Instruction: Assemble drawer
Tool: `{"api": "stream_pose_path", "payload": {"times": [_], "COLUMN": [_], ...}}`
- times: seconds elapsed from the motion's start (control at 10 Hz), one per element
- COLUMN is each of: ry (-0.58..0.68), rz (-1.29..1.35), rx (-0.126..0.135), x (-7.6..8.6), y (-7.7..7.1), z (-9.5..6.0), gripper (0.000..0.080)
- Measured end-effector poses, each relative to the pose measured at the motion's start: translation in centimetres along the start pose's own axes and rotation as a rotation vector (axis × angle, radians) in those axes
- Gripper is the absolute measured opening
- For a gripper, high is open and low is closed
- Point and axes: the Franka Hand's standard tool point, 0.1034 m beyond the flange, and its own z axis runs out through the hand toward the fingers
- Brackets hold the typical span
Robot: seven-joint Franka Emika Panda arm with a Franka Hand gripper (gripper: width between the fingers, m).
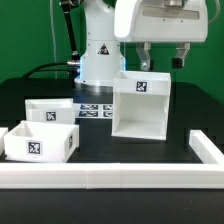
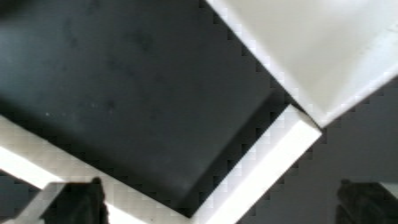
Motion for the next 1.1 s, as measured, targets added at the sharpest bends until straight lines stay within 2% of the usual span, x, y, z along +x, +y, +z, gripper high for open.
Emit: {"api": "stream_pose_path", "payload": {"times": [0.2, 0.4, 0.6, 0.7, 1.0, 1.1], "ry": [0.0, -0.016, -0.03, -0.021, -0.02, -0.01], "rz": [0.139, 0.456, 0.68, 0.748, 0.866, 0.878], "rx": [0.002, 0.001, 0.015, 0.015, 0.021, 0.03], "x": [0.0, -1.4, -2.5, -2.8, -2.9, -3.4], "y": [-0.1, -1.2, -2.3, -2.8, -3.0, -3.7], "z": [0.0, -0.1, 0.1, 0.3, 0.4, 0.7], "gripper": [0.0649, 0.065, 0.0649, 0.065, 0.065, 0.065]}}
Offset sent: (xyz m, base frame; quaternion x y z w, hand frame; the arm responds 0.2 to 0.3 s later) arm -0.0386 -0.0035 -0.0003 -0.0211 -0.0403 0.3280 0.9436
